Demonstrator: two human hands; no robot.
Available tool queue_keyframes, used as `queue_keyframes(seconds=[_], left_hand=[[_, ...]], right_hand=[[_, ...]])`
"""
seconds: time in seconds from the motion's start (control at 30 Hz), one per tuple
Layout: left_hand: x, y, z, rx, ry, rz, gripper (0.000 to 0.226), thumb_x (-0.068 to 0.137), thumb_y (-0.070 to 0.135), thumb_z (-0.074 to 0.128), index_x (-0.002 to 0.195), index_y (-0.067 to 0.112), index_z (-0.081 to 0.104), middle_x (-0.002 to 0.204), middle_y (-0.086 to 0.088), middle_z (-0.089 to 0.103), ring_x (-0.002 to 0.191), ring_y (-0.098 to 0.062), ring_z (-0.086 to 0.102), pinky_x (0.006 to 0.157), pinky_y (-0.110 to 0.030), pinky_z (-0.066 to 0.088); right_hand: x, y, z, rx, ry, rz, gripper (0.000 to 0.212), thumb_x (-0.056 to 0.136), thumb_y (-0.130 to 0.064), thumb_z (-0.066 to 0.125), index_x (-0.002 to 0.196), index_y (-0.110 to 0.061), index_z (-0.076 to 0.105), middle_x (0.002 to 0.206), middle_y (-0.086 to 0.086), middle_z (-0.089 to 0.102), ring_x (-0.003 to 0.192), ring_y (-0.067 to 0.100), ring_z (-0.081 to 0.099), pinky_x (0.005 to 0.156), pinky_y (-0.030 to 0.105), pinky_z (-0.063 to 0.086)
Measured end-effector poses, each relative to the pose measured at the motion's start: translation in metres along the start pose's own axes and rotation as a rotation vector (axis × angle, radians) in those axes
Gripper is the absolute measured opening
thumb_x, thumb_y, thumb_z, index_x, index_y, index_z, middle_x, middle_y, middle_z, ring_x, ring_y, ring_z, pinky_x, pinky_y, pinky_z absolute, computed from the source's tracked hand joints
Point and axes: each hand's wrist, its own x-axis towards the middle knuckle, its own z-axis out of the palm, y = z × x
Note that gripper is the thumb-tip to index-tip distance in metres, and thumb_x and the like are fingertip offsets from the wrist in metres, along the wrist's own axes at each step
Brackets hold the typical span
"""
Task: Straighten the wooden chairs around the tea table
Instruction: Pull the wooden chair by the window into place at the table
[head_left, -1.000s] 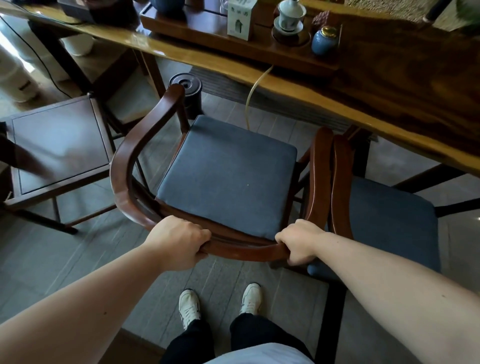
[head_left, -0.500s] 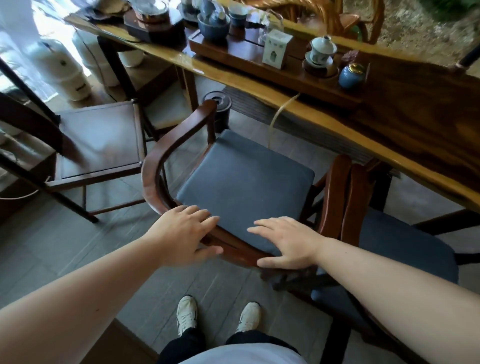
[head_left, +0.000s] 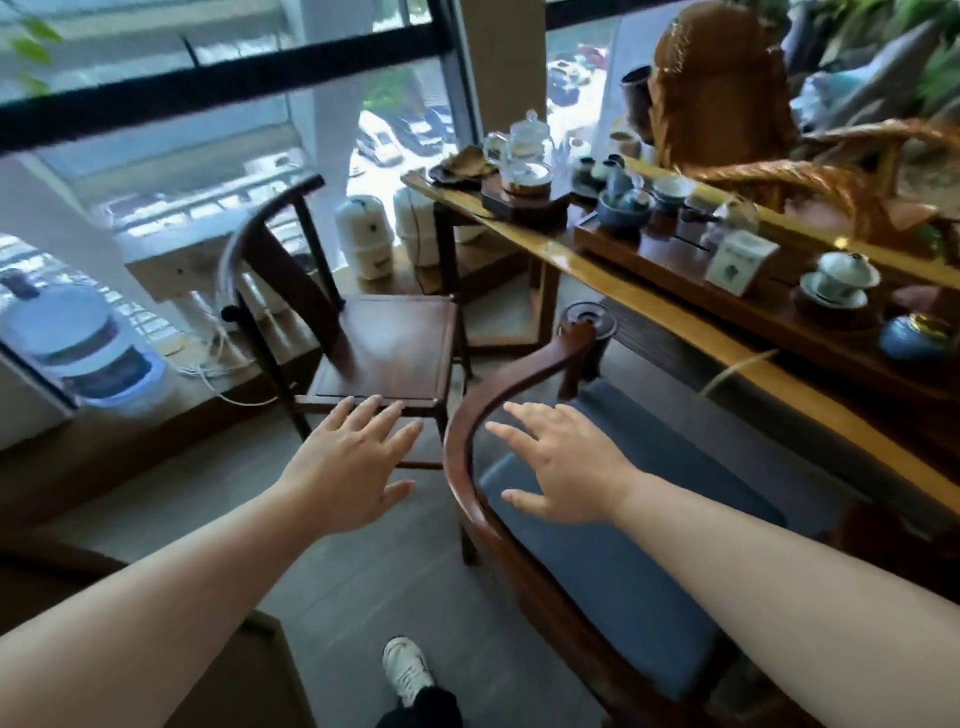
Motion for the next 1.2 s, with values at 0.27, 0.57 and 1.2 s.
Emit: queue_keyframes(seconds=[0.27,0.57,1.2], left_hand=[[0.027,-0.105,0.013,0.037,-0.031,-0.051,0.076,0.072,0.055,0.071,0.131,0.011,0.054,0.129,-0.019,0.059,0.119,-0.042,0.053,0.097,-0.056,0.044],[0.049,-0.217,0.039,0.035,-0.085,-0.07,0.076,0.065,0.054,0.078,0.126,0.013,0.06,0.124,-0.016,0.063,0.115,-0.039,0.057,0.092,-0.053,0.049],[0.073,-0.419,0.083,0.125,-0.275,-0.203,0.067,0.093,0.055,0.041,0.149,0.021,0.024,0.155,-0.01,0.03,0.141,-0.037,0.023,0.114,-0.049,0.022]], right_hand=[[0.109,-0.006,-0.019,-0.095,0.049,-0.011,0.08,0.084,-0.06,0.056,0.149,-0.021,0.032,0.154,0.016,0.034,0.139,0.033,0.033,0.113,0.051,0.023],[0.219,-0.016,-0.014,-0.196,-0.041,-0.008,0.077,0.081,-0.063,0.051,0.144,-0.02,0.042,0.148,0.018,0.043,0.135,0.036,0.04,0.108,0.055,0.031],[0.498,-0.054,0.026,-0.13,-0.089,-0.262,0.08,0.083,-0.062,0.05,0.149,-0.023,0.031,0.157,0.015,0.027,0.141,0.034,0.028,0.114,0.054,0.019]])
